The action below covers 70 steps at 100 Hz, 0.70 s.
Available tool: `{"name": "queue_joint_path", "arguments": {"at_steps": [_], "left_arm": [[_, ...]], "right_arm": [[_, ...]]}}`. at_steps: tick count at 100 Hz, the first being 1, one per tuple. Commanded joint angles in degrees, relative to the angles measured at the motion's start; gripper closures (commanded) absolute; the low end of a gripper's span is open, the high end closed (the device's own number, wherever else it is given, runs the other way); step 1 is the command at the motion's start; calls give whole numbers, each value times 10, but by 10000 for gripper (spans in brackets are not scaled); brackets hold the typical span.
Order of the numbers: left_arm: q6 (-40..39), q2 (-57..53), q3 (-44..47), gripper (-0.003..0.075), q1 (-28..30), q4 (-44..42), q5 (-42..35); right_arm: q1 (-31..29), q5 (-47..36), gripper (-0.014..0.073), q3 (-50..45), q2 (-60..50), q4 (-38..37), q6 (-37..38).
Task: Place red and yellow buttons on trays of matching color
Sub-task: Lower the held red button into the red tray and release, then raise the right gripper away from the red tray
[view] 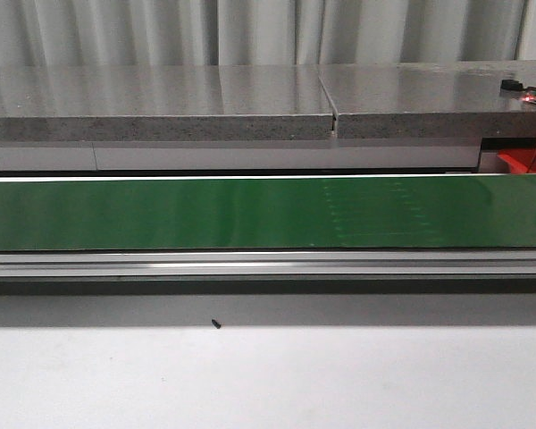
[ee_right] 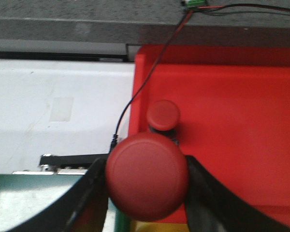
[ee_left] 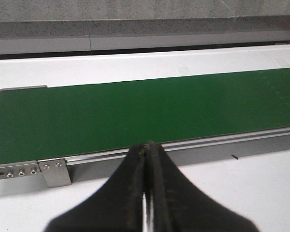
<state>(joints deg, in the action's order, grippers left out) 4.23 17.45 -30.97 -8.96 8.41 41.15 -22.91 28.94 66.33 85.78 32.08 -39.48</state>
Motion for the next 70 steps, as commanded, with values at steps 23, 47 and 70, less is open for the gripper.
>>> {"name": "queue_joint_path", "arguments": {"at_steps": [23,47,70], "left_arm": [[-4,4,-15,739,-5,10,-40],[-4,4,-15,739,-5,10,-40],[-4,4,-15,739,-5,10,-40]], "right_arm": [[-26,-47,612,14,53,66,-1],[-26,-72,612,14,112,90,-1],[-25,-81,612,14,151,95,-1]]}}
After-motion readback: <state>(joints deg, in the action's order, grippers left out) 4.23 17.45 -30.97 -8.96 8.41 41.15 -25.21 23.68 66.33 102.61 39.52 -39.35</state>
